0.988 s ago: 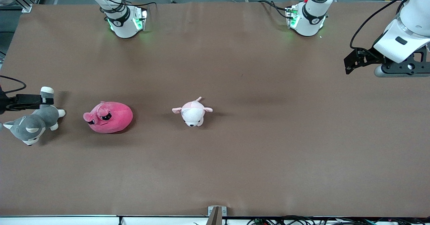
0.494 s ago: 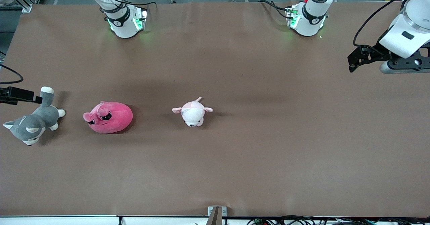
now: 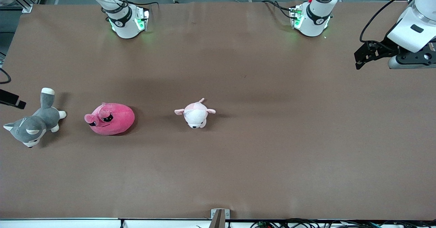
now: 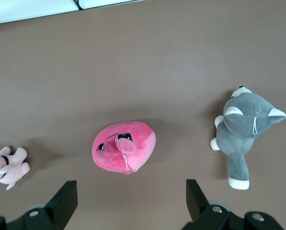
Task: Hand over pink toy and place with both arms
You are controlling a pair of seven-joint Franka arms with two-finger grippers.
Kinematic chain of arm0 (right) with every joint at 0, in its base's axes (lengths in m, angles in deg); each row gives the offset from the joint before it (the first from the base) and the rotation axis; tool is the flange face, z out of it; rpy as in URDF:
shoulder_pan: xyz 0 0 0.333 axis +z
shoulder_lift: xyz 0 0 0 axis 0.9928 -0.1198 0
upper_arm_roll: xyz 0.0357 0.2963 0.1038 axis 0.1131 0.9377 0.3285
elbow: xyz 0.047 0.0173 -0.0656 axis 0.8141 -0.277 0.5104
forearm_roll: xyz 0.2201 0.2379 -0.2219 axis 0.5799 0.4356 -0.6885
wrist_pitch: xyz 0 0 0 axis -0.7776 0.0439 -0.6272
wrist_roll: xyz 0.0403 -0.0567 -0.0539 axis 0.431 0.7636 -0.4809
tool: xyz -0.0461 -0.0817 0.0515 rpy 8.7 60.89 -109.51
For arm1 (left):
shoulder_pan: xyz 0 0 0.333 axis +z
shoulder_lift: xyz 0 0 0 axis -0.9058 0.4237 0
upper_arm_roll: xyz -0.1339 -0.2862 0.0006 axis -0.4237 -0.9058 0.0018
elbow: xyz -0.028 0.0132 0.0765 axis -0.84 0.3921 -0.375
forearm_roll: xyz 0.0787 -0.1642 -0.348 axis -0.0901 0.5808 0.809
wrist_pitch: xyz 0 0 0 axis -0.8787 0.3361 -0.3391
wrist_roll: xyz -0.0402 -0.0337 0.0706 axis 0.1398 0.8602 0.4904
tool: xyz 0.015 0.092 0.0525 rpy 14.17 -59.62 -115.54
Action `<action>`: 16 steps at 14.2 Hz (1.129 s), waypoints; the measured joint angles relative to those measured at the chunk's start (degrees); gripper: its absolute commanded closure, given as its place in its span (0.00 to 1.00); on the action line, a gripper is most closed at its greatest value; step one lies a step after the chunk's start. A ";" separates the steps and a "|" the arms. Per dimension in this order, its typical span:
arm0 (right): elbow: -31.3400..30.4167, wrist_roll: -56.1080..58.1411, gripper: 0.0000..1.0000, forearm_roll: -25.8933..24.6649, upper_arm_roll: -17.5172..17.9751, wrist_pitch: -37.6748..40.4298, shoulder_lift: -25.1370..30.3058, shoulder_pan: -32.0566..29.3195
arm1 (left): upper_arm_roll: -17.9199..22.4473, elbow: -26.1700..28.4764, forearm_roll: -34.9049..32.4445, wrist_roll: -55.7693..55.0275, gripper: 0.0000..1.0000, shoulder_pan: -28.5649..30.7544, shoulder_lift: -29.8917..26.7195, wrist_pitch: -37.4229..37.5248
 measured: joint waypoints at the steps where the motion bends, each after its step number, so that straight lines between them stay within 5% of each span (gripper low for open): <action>1: -0.03 -0.20 0.00 -0.03 0.11 0.65 1.31 0.14 | 0.08 0.00 0.09 0.00 0.00 0.26 -0.07 0.03; 16: -18.55 -0.46 0.00 -3.48 0.70 -5.28 15.69 2.54 | 0.08 0.01 1.48 0.69 0.00 1.72 -0.89 1.84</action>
